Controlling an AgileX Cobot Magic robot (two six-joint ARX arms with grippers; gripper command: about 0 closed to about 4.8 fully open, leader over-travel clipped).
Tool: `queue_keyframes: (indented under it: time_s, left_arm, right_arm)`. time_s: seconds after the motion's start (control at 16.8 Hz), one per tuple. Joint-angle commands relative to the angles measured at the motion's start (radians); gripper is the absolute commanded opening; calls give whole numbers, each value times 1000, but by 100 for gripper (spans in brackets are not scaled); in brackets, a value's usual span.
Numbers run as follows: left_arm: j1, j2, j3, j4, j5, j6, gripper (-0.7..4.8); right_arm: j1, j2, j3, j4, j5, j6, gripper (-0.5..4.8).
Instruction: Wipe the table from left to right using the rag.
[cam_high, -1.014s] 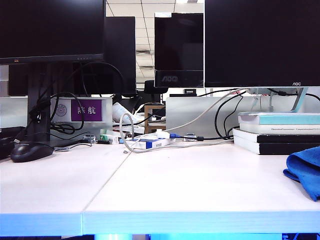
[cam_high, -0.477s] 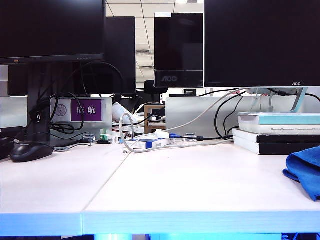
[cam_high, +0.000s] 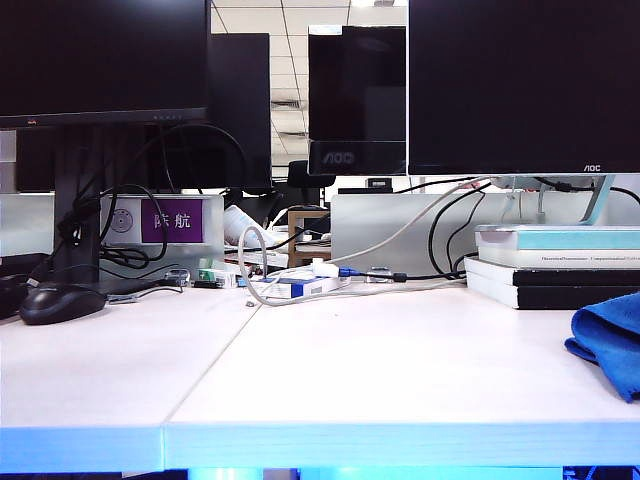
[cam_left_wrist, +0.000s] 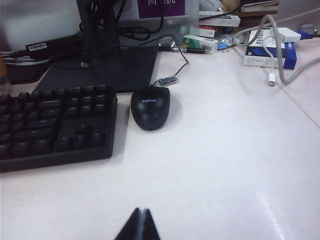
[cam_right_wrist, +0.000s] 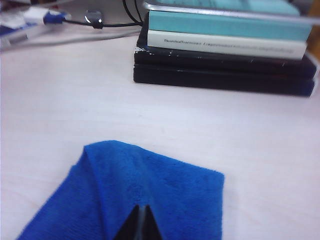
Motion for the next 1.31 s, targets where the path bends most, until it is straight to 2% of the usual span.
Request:
queue_keyframes:
  time_s: [0.06, 0.3, 0.72, 1.31]
  left_arm:
    - [0, -2, -2, -7, 0, 4, -4]
    - [0, -2, -2, -7, 0, 4, -4]
    - [0, -2, -2, -7, 0, 4, -4]
    - [0, -2, -2, -7, 0, 4, -4]
  right_arm:
    - [-16, -1, -3, -4, 8, -16, -1]
    - [-50, -1, -10, 18, -10, 71, 0]
    - [-51, -1, -31, 82, -10, 71, 0]
    - [-51, -1, -31, 79, -9, 71, -1]
